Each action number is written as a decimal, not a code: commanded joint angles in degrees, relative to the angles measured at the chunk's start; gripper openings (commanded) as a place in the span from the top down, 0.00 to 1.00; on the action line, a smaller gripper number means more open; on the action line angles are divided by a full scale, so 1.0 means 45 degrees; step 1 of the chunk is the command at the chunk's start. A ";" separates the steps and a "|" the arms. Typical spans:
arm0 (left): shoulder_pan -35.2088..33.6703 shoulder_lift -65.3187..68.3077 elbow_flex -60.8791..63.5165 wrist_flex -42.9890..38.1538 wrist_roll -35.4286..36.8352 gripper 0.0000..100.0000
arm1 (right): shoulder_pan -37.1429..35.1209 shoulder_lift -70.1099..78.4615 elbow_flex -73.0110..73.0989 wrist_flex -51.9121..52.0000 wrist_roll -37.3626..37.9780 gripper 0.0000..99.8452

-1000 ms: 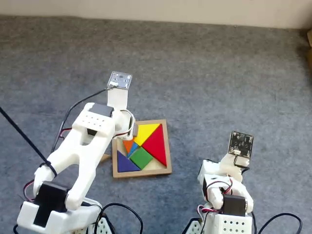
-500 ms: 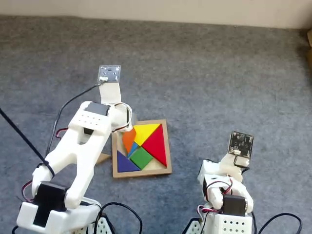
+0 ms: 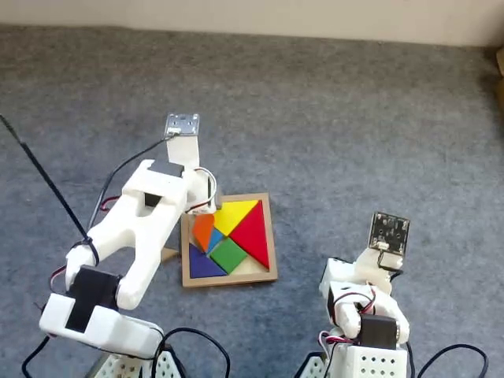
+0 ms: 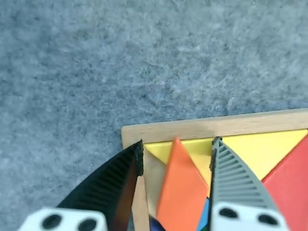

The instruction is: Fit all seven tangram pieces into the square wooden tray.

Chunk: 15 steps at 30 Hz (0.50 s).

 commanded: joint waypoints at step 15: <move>-0.0947 -0.2530 0.0947 0.0664 0.0000 0.78 | 0.0127 -0.0264 0.1416 -0.0049 -0.0098 0.98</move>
